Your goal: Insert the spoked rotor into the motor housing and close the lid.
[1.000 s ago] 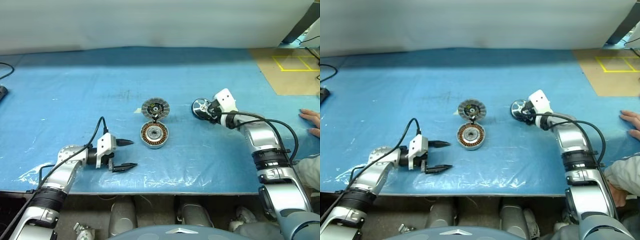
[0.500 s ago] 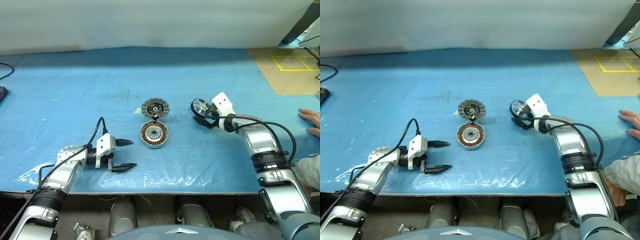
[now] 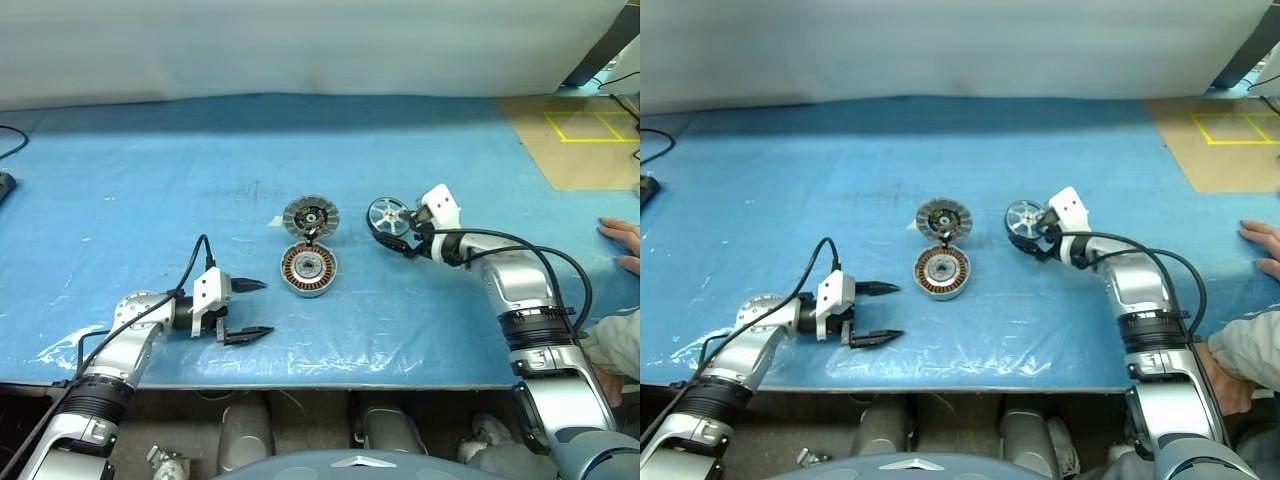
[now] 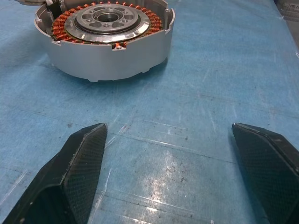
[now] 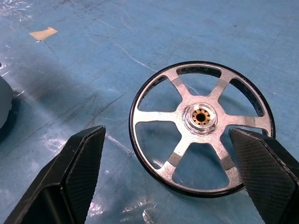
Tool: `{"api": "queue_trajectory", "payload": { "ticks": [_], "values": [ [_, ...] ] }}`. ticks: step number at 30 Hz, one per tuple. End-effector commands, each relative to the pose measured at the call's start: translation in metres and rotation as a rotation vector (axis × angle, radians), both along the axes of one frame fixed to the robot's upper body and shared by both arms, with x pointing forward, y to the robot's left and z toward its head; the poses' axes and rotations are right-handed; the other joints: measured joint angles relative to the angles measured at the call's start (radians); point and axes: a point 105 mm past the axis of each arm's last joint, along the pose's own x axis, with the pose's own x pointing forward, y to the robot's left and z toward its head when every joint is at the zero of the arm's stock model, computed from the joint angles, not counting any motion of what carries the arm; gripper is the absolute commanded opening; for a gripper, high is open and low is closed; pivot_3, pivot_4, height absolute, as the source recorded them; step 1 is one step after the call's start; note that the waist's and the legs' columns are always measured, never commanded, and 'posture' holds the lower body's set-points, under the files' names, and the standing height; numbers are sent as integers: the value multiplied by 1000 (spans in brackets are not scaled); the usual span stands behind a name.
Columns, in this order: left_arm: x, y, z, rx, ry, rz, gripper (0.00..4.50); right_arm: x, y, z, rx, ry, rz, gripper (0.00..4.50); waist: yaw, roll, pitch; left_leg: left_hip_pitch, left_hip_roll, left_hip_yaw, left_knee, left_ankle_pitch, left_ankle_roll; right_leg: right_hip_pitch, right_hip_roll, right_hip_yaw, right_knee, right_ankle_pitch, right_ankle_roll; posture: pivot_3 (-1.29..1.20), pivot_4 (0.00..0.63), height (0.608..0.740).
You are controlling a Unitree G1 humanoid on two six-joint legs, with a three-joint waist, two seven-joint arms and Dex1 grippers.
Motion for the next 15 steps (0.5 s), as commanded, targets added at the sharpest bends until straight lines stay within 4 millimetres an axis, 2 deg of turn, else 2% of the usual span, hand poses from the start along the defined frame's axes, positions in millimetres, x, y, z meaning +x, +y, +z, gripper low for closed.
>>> {"api": "queue_trajectory", "payload": {
  "ticks": [1, 6, 15],
  "values": [
    [-3, 4, -6, 38, 26, 3, 4500, 2, 0, 10, 20, -33, -5, 4482, 0, 0, 0, 0, 0, 0, 0, 0, 0, 0, 0, 0, 0, 0, 0, 0, 150, 740],
    [-3, 5, -7, 44, 24, 4, 4500, 4, 0, 4, 20, -12, -27, 4482, -1, 0, 0, 0, 0, 0, 0, 0, 0, 0, 0, 0, 0, 0, 0, 0, 150, 740],
    [-6, 3, -9, 57, 30, -2, 4500, 5, 7, 14, 144, 0, -17, 4482, 0, 0, 0, 0, 0, 0, 0, 0, 0, 0, 0, 0, 0, 0, 0, 0, 150, 740]
  ]
}}
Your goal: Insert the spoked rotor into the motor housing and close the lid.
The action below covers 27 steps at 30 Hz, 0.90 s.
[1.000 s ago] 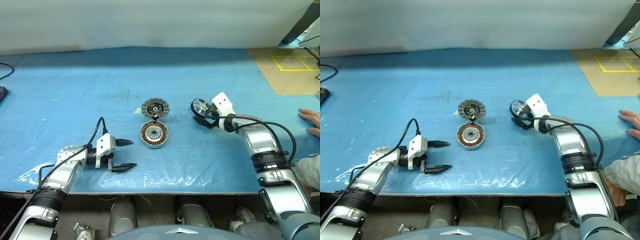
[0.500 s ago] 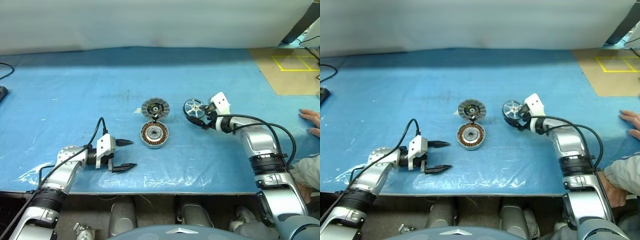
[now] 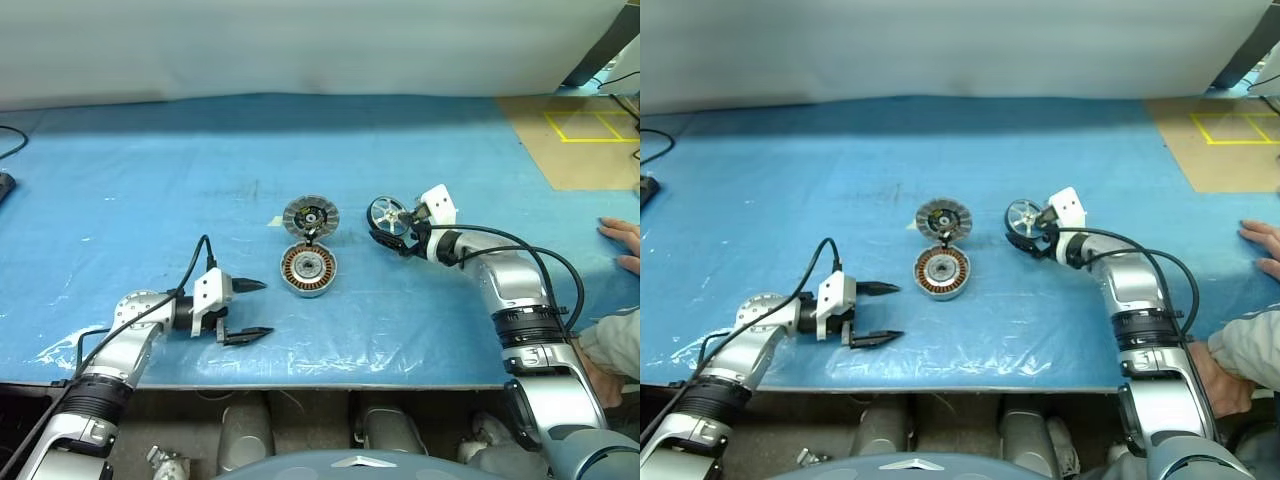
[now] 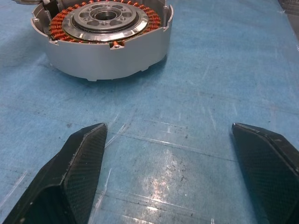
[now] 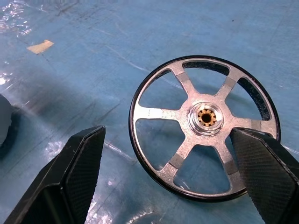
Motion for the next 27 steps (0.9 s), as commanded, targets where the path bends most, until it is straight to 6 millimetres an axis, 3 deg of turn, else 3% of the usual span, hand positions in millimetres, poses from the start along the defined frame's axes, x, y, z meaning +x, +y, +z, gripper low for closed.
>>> {"api": "queue_trajectory", "payload": {
  "ticks": [1, 23, 26, 27],
  "values": [
    [-5, 3, -9, 38, 39, 2, 4500, 1, 2, 18, 68, -37, 11, 4482, 0, 0, 0, 0, 0, 0, 0, 0, 0, 0, 0, 0, 0, 0, 0, 0, 150, 740],
    [-5, 5, -11, 60, 41, 5, 4500, 6, 3, 15, 159, 3, -33, 4482, 0, 0, 0, 0, 0, 0, -1, 0, 0, 0, 0, 0, -1, 0, 0, 0, 150, 740],
    [-5, 4, -12, 61, 41, 6, 4500, 6, 2, 13, 156, 7, -40, 3605, 0, 0, 0, 0, 0, 0, -1, 0, 0, 0, 0, 0, -1, 0, 0, 0, 150, 740],
    [-5, 4, -13, 60, 41, 6, 4500, 6, 2, 13, 156, 8, -40, 3605, 0, 0, 0, 0, 0, 0, -1, 0, 0, 0, 0, 0, -1, 0, 0, 0, 150, 740]
  ]
}}
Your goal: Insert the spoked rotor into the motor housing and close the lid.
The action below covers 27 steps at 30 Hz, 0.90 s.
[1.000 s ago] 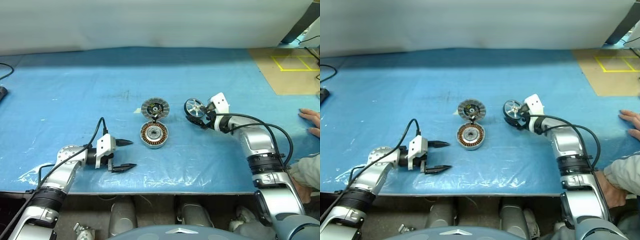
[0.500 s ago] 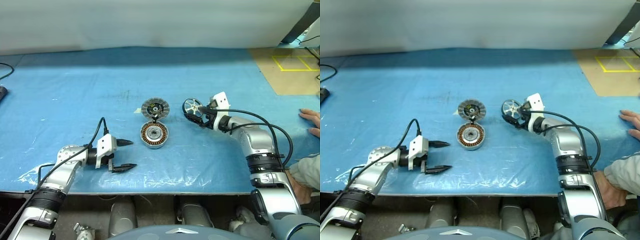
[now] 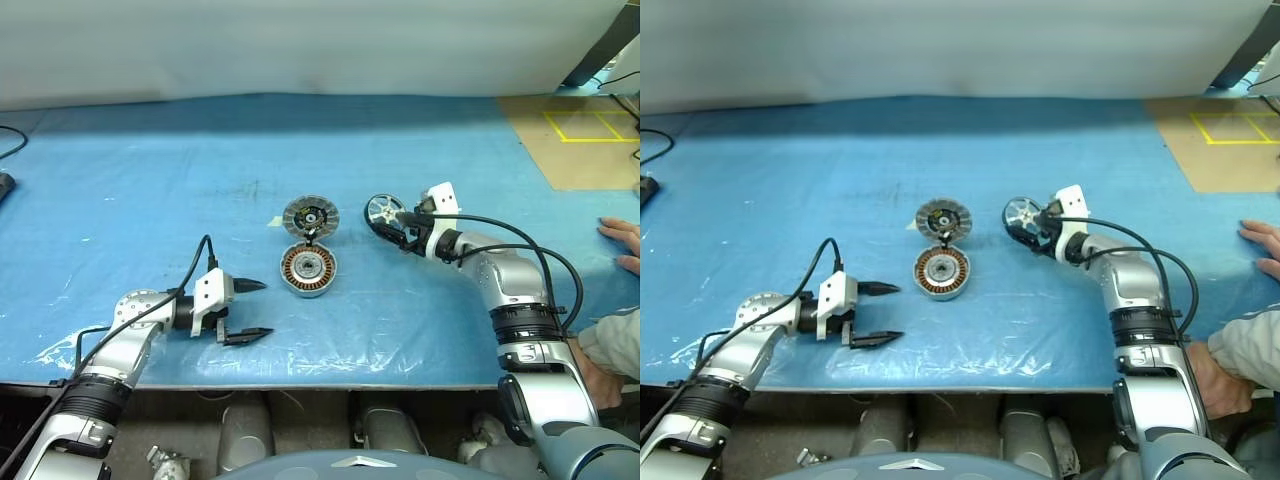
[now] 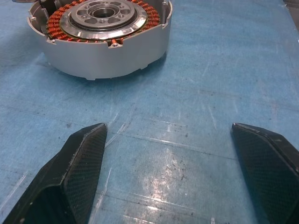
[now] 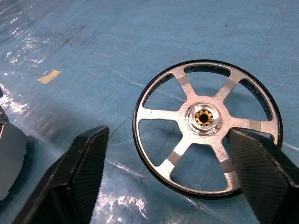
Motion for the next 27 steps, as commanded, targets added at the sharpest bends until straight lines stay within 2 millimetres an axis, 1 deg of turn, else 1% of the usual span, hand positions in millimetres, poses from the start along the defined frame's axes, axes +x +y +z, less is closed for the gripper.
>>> {"api": "queue_trajectory", "payload": {
  "ticks": [1, 6, 12, 19, 22, 27],
  "values": [
    [-5, 4, -13, 35, 49, 9, 4500, 2, 2, 11, 27, -31, 0, 3605, 0, 0, 0, 0, 0, 0, 0, 0, 0, 0, 0, 0, 0, 0, 0, 0, 150, 740],
    [-5, 4, -14, 36, 48, 10, 4500, 2, 1, 8, 11, -25, -2, 3605, 0, 0, 0, 0, 0, 0, 0, 0, 0, 0, 0, 0, 0, 0, 0, 0, 150, 740],
    [-5, 5, -14, 37, 46, 12, 4500, 5, -2, -6, -52, 1, -30, 3605, 0, 0, 0, 0, 0, 0, 0, 0, 0, 0, 0, 0, 0, 0, 0, 0, 150, 740],
    [-5, 5, -16, 36, 46, 14, 4500, 7, 1, -11, -37, 16, -33, 3605, -1, 0, 0, 3, 0, 1, 0, 0, 0, 1, 0, 1, 0, 0, 0, 0, 150, 740],
    [-5, 5, -17, 37, 47, 16, 4500, 7, 3, -11, -29, 17, -27, 3005, -2, 0, 0, 4, 0, 2, 0, 0, 0, 2, 0, 1, 0, 0, 0, 0, 150, 740],
    [-5, 6, -19, 41, 47, 18, 4500, 5, 4, -9, -4, 18, -16, 3005, -1, 1, -1, 4, 0, 2, -1, 0, 0, 2, 0, 1, 0, 0, 0, 0, 150, 740]
  ]
}}
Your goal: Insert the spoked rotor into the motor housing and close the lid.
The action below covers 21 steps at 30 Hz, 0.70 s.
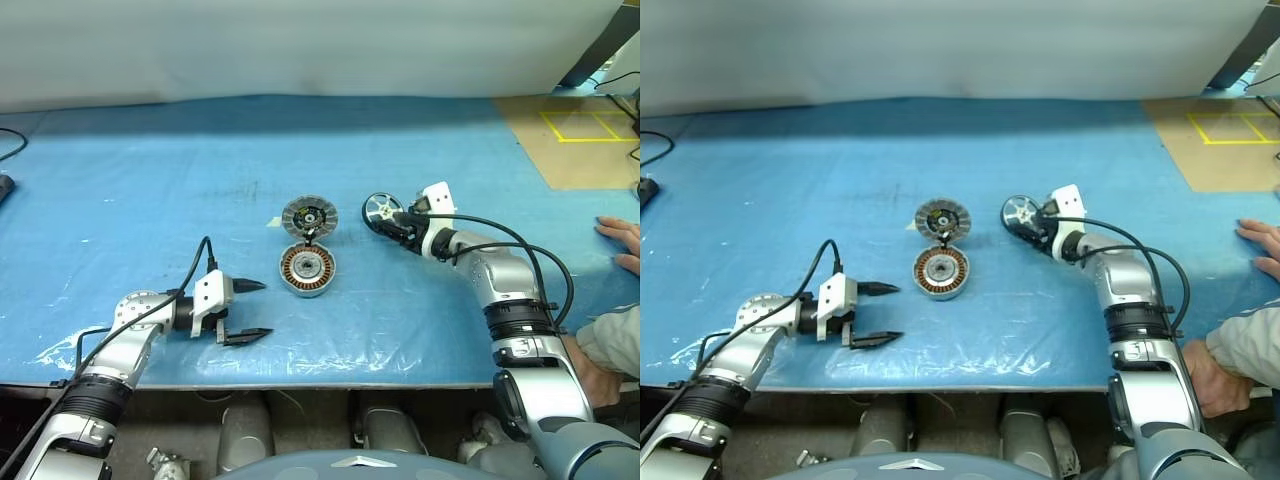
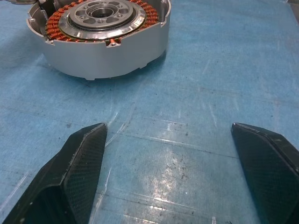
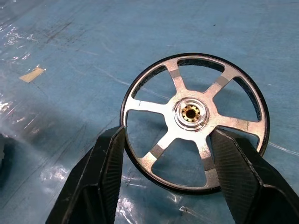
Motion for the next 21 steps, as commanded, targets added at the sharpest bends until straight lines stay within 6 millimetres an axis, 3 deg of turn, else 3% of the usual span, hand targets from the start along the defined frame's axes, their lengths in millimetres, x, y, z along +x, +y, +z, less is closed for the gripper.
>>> {"api": "queue_trajectory", "payload": {
  "ticks": [1, 8, 11, 17, 21],
  "values": [
    [-6, 5, -17, 41, 59, 12, 4500, -3, 3, -4, 28, 24, 10, 3005, 0, 0, 0, 0, 0, 0, 0, 0, 0, 0, 0, 0, 0, 0, 0, 0, 150, 740],
    [-5, 4, -18, 40, 57, 10, 4500, -2, 1, -14, -22, 47, -9, 3005, 0, 2, -1, 1, 0, 0, -1, 0, 0, 0, 0, 0, 0, 0, 0, 0, 150, 740],
    [-6, 3, -18, 40, 56, 9, 4500, -2, -1, -19, -65, 54, -12, 2447, 0, 1, -2, 2, 0, 0, -1, 0, 0, 1, 0, 0, 0, 0, 0, 0, 150, 740],
    [-6, 4, -18, 41, 58, 11, 4500, -2, -3, -25, -130, 53, -7, 538, 0, 1, -5, 6, 0, 1, -4, 0, 0, 4, 0, 1, -3, 0, 0, 0, 150, 740],
    [-6, 4, -18, 41, 59, 11, 4500, -2, -4, -27, -168, 49, -4, 538, -1, 1, -9, 8, 0, 1, -6, 0, 0, 7, 0, 1, -7, 0, 0, 0, 150, 740]
  ]
}}
